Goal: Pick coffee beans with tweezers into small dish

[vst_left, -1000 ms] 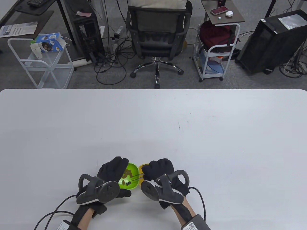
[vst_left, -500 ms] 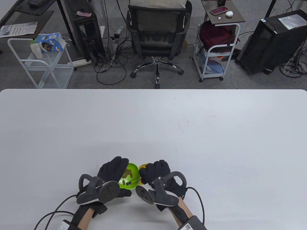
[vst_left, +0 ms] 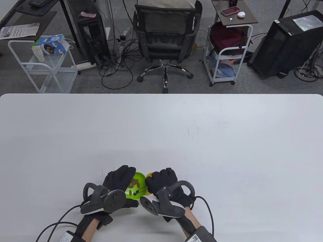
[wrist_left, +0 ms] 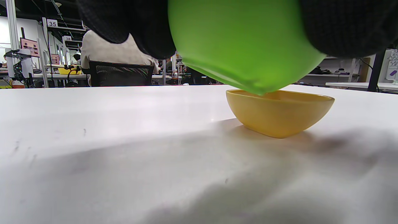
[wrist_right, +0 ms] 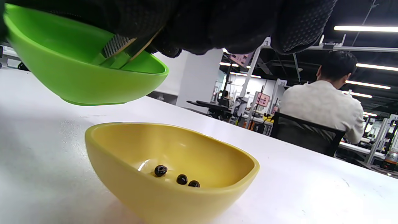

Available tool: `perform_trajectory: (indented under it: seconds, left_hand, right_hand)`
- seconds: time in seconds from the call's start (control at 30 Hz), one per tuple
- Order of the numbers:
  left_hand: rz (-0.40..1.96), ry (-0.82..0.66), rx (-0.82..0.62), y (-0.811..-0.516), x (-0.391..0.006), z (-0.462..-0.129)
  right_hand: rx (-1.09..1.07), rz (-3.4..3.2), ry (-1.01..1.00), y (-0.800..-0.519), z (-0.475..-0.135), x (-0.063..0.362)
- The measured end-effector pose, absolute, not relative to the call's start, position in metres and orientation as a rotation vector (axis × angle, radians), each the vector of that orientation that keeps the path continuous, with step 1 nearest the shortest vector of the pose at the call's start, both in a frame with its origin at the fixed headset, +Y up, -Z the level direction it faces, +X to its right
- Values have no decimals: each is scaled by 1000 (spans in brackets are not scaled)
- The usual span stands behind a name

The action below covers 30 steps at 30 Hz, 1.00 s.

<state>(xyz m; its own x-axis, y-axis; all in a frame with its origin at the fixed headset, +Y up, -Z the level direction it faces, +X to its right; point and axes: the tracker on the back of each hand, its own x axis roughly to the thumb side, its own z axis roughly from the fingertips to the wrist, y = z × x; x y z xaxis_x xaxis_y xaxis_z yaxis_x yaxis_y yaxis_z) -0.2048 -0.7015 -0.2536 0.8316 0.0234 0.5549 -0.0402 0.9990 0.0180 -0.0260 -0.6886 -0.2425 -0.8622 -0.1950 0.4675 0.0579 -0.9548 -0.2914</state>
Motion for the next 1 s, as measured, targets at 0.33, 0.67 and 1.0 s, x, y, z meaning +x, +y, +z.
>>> perform_trajectory:
  seconds: [0.33, 0.67, 1.0]
  left_hand:
    - [30, -588, 32, -701, -204, -254]
    - [21, -591, 38, -702, -204, -253]
    - [18, -593, 45, -701, -204, -253]
  right_hand:
    - [-757, -2863, 395, -687, -242, -27]
    - [-739, -2881, 380, -687, -244, -26]
    - [-689, -3023, 427, -671, -248, -7]
